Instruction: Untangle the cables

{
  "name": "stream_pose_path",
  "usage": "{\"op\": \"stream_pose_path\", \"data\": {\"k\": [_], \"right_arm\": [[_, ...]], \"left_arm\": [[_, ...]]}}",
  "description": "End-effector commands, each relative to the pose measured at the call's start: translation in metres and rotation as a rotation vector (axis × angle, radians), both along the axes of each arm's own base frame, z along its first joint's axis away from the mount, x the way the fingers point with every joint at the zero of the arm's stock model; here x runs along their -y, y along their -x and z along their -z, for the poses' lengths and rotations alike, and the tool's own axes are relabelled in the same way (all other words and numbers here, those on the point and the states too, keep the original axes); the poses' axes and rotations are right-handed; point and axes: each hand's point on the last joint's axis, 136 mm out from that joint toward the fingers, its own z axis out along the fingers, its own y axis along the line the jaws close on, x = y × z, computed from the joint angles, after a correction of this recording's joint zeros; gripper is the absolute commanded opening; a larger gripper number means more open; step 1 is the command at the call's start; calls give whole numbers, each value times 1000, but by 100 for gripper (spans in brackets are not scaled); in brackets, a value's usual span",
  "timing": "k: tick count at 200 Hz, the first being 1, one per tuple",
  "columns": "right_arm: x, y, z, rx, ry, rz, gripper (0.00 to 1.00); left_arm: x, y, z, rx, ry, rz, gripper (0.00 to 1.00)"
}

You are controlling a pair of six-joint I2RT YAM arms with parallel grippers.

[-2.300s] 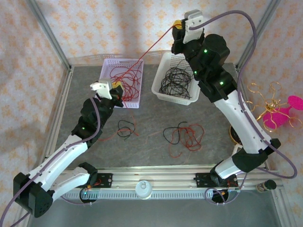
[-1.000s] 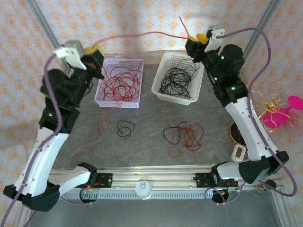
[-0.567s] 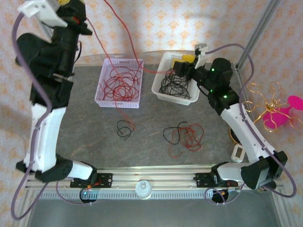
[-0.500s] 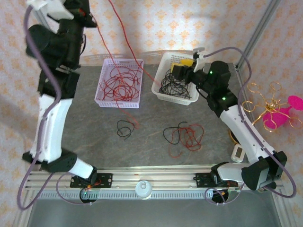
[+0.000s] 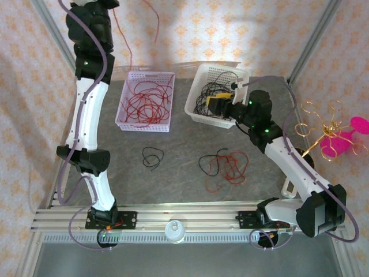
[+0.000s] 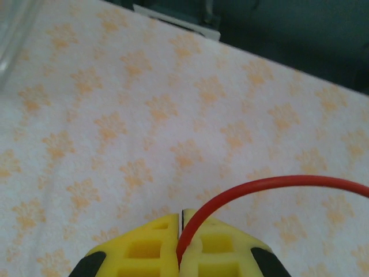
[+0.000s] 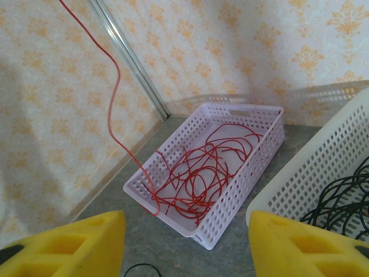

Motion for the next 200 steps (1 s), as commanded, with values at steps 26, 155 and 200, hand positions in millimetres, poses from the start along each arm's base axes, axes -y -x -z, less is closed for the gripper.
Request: {"op": "stream_pose_path", "data": {"k": [26, 155, 200], "right_arm": [[-8, -6, 2, 1, -30, -26, 57], [-5, -16, 68, -201, -48, 47, 53], [-3, -18, 86, -255, -44, 70, 53]], "left_arm": [[-27, -19, 12, 68, 64, -5, 0], [-26, -185, 395, -760, 118, -54, 5], [-29, -164, 481, -991, 138, -98, 47]]}}
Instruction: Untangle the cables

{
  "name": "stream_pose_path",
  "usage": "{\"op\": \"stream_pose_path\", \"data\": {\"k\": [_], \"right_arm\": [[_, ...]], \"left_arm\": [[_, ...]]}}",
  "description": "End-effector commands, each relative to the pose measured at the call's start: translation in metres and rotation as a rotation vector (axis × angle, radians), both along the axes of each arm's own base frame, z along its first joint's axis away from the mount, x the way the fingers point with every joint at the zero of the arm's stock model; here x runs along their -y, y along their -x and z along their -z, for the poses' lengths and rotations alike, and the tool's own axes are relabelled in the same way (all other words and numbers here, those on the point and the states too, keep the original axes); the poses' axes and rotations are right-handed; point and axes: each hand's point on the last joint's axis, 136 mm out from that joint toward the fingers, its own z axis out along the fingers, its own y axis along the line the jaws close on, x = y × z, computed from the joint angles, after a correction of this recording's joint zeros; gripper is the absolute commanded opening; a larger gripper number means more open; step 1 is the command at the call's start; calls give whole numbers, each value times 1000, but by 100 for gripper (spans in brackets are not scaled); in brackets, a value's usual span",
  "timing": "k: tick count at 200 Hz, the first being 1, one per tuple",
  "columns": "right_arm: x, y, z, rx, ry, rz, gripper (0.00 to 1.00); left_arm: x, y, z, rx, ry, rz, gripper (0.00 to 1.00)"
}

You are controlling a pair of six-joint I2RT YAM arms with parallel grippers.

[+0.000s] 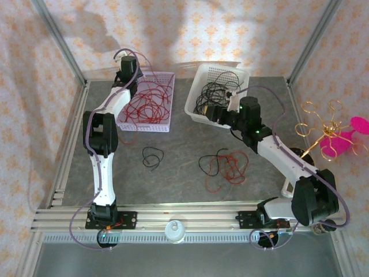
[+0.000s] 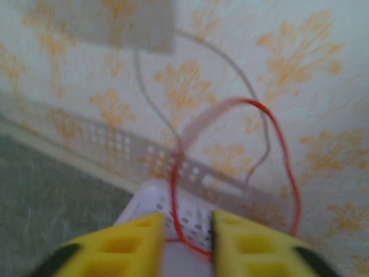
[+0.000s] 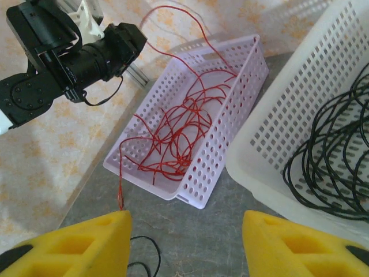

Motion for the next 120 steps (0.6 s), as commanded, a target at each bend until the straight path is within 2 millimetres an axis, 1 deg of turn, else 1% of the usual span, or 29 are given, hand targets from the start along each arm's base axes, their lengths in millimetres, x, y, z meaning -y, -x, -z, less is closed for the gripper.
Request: {"op": "stream_pose_path", "data": {"k": [1, 11, 19, 29, 35, 41, 43, 47, 56, 64, 66, 68, 74, 80, 83, 86, 91, 95, 102, 111, 115, 120], "right_arm": [[-1, -3, 2, -5, -11, 22, 53], [1, -3, 4, -11, -4, 27, 53], [1, -3, 5, -14, 3, 31, 53], [3, -4, 7, -16, 8, 38, 54], [2, -4, 8, -20, 9, 39, 54], [2, -4, 9, -21, 10, 39, 53], [2, -4, 9, -22, 10, 39, 54], [2, -4, 10, -26, 9, 37, 54], [2, -5, 12, -34, 7, 36, 54], [2, -5, 14, -39, 6, 37, 54], [2, -5, 15, -41, 6, 37, 54], [1, -4, 15, -42, 6, 37, 54], [2, -4, 17, -47, 7, 38, 54], [2, -4, 19, -50, 6, 40, 54], [2, -4, 20, -51, 7, 41, 54], [2, -4, 21, -53, 8, 42, 54], [3, -4, 22, -55, 9, 43, 54], [3, -3, 24, -57, 10, 43, 54], [3, -3, 25, -59, 10, 46, 54], [3, -3, 26, -60, 12, 45, 54], [3, -3, 27, -62, 13, 45, 54], [3, -3, 28, -64, 14, 44, 54]], "left_arm": [[-1, 17, 0, -46, 15, -40, 47], [-5, 27, 11, -91, 8, -62, 48], [-6, 34, 13, -104, 8, -65, 49], [-2, 43, 11, -100, 17, -46, 56], [2, 49, 7, -93, 22, -26, 66], [4, 55, 2, -92, 22, -17, 89], [5, 56, 0, -91, 23, -13, 94], [6, 61, -1, -100, 20, -9, 97], [9, 71, -10, -109, 12, 3, 96], [10, 85, -19, -111, 2, -2, 94], [9, 89, -16, -120, -2, -7, 94], [9, 95, -24, -109, -3, -11, 93], [6, 109, -31, -99, -5, -27, 92], [4, 126, -30, -103, 0, -36, 90], [3, 133, -33, -93, 4, -40, 90], [2, 142, -27, -102, 7, -42, 90], [1, 156, -30, -88, 13, -39, 89], [2, 169, -24, -98, 16, -31, 88], [2, 188, -18, -106, 20, -16, 83], [7, 209, -7, -124, 28, 26, 75], [10, 218, 1, -141, 30, 50, 72], [18, 227, 8, -154, 37, 103, 71]]}}
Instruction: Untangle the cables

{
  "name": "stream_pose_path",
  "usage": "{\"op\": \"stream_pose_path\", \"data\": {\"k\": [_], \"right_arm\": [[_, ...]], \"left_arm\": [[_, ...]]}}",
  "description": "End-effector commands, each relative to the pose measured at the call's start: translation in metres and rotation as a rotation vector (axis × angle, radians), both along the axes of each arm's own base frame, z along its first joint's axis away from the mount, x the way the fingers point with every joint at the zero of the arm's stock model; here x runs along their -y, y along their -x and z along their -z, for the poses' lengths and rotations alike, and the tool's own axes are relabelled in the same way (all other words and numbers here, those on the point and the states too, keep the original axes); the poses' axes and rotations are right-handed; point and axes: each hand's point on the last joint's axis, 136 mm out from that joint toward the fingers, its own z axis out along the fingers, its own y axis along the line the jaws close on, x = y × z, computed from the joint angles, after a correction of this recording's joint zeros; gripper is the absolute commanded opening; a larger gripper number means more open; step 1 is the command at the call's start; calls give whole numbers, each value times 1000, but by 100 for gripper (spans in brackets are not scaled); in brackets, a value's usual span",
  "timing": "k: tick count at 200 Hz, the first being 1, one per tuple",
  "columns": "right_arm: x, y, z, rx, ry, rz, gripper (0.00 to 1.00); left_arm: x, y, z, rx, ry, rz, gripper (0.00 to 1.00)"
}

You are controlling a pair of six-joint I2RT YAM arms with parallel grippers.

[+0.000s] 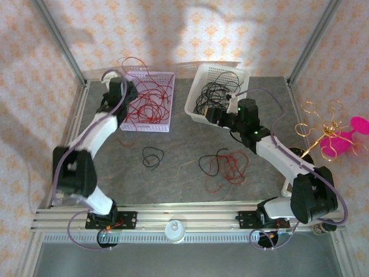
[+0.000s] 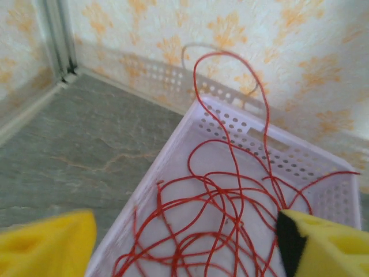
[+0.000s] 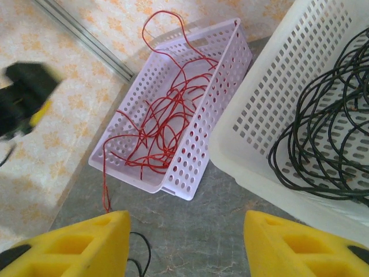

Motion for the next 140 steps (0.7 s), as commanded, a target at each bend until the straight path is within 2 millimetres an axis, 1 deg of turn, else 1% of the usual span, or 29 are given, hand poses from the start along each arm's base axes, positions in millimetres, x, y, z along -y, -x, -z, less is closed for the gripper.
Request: {"op": "stream_pose_path", "data": {"k": [1, 12, 19, 31, 47, 72, 82, 114, 124, 140], "right_arm": [[-1, -1, 7, -8, 2, 10, 54], [-2, -2, 10, -15, 3, 7, 54], [-3, -2, 12, -19, 4, 3, 54], [-4, -3, 15, -32, 2, -3, 54], [-6, -3, 17, -44, -12, -7, 54], [-6, 1, 18, -49, -24, -9, 54], [-4, 3, 18, -48, -21, -3, 54], [2, 7, 20, -48, 5, 11, 54], [3, 9, 21, -49, 11, 12, 54], [4, 10, 22, -49, 18, 14, 54]], "left_arm": [[11, 43, 45, -92, 17, 98, 71], [24, 60, 63, -128, 32, 186, 72], [30, 68, 72, -154, 34, 222, 75], [29, 81, 89, -200, 26, 220, 81], [32, 87, 105, -225, 23, 238, 83], [40, 87, 122, -264, 15, 263, 83], [46, 85, 128, -275, 8, 280, 83], [53, 79, 149, -317, -8, 287, 83], [54, 77, 155, -327, -15, 281, 80], [52, 73, 163, -346, -18, 265, 67]]}}
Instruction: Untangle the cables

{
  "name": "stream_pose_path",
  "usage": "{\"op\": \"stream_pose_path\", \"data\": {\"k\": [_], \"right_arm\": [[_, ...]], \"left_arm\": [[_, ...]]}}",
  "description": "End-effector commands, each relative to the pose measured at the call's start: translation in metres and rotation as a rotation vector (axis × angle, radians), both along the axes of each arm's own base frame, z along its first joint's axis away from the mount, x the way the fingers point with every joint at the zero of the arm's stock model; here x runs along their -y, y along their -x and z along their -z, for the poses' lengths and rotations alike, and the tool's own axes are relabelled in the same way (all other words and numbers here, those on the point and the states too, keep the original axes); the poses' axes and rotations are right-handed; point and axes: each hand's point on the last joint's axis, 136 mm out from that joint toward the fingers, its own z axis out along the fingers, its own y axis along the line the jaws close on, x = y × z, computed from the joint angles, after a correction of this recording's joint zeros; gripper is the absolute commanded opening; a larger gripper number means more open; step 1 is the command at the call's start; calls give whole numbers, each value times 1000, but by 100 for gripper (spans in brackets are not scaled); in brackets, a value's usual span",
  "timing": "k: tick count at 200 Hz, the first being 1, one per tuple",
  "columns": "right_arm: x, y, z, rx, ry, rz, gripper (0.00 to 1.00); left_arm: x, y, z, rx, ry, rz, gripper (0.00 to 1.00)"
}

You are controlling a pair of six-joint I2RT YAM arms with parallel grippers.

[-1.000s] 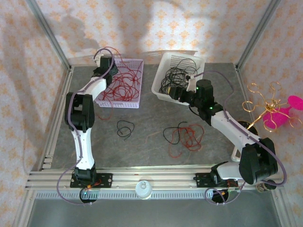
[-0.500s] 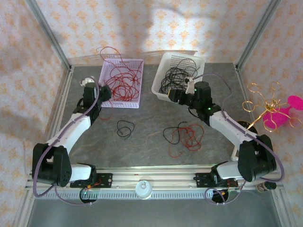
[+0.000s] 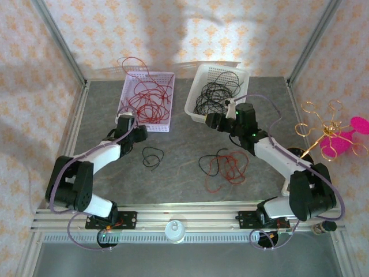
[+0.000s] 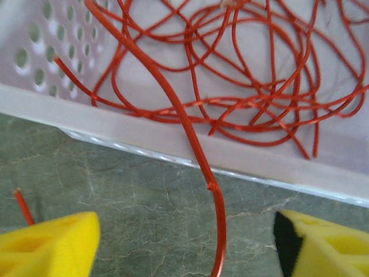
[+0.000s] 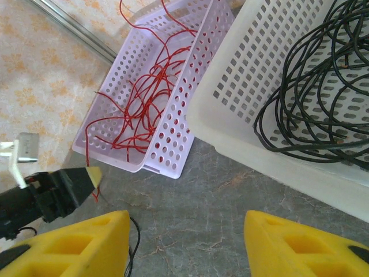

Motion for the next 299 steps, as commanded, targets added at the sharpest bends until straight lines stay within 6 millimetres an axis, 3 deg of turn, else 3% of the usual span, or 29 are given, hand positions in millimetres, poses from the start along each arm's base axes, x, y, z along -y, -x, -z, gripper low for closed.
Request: {"op": "stream_pose_path", "data": {"k": [1, 25, 49, 95, 130, 155, 182, 215, 249, 260, 275, 280, 299], "right_arm": [[2, 4, -10, 35, 9, 6, 54], [3, 5, -10, 36, 14, 8, 54], [4, 5, -10, 40, 24, 9, 54], [5, 4, -7, 37, 36, 14, 54], [5, 2, -7, 40, 37, 15, 54], [4, 1, -6, 33, 31, 15, 54], [3, 2, -6, 29, 24, 11, 54], [8, 4, -3, 17, 47, 30, 54], [5, 15, 5, -5, 97, -1, 51], [-1, 21, 7, -2, 110, -11, 52], [-13, 31, 11, 1, 113, -47, 52], [-16, 34, 14, -5, 116, -57, 52], [-18, 41, 25, -31, 123, -53, 53]], "left_arm": [[-1, -14, -1, 23, -31, -12, 67], [-5, -17, 5, 15, -49, -33, 50], [-5, -20, -3, 19, -67, -36, 29], [-6, -20, -55, 105, -82, -32, 0], [-3, -19, -120, 225, -89, -19, 0], [-1, -24, -146, 276, -86, -7, 0], [6, -48, -169, 334, -91, 18, 0], [20, -94, -186, 419, -59, 36, 0], [42, -153, -168, 403, 3, 64, 0], [45, -169, -150, 374, 15, 50, 0], [47, -183, -132, 331, 39, 34, 17], [48, -188, -113, 291, 40, 28, 24], [51, -187, -94, 253, 71, 22, 45]]}}
